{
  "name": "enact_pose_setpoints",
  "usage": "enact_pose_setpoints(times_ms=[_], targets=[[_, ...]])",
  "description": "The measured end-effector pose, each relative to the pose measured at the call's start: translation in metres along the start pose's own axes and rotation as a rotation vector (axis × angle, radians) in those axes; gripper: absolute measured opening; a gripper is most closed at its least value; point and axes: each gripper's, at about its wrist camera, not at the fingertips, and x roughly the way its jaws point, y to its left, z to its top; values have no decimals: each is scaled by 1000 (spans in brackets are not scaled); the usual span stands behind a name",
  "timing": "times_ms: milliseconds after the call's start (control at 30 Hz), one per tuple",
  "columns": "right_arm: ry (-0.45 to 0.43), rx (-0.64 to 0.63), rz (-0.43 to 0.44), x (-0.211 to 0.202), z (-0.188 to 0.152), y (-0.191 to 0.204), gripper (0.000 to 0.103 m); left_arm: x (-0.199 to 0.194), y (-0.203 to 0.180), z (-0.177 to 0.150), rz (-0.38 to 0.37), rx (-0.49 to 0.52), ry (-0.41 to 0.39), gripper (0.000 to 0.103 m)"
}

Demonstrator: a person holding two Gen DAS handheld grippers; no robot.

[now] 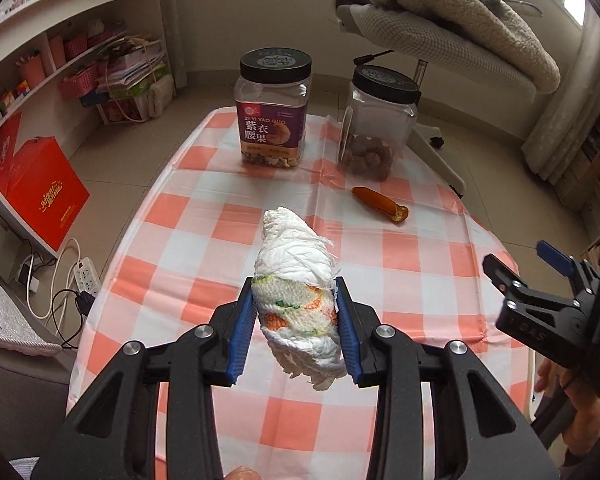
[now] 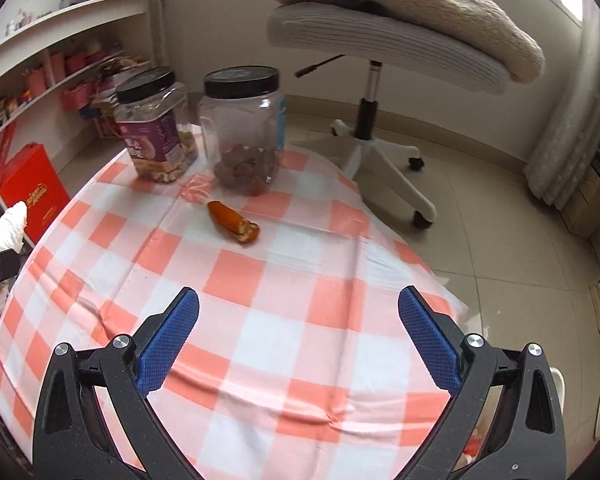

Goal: Collect trash
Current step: 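Grasp and lift the orange peel with the right tool while the left holds the tissue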

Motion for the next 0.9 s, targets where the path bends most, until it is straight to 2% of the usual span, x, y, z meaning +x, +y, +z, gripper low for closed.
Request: enact_pose_setpoints(times_ms=[133, 267, 467, 567, 633, 700, 800, 900], targets=[[30, -86, 54, 55, 25, 40, 94, -19, 33, 6, 30, -26, -60, 38], [84, -131, 61, 106, 43, 61, 83, -28, 59, 5, 62, -55, -90, 38], [143, -115, 59, 154, 51, 66, 72, -21, 84, -3, 72, -88, -59, 38], [149, -90, 78, 165, 50, 66, 72, -19, 90, -5, 58, -108, -39, 38], [140, -54, 80, 163, 49, 64, 63, -20, 88, -5, 43, -105, -35, 38], [140, -35, 74, 157, 47, 64, 40, -22, 88, -6, 36, -103, -35, 38], [157, -28, 79, 146, 40, 67, 20, -27, 93, -7, 40, -114, -48, 38], [164, -11, 78, 131, 26, 76, 17, -35, 99, -8, 44, -125, -64, 38]])
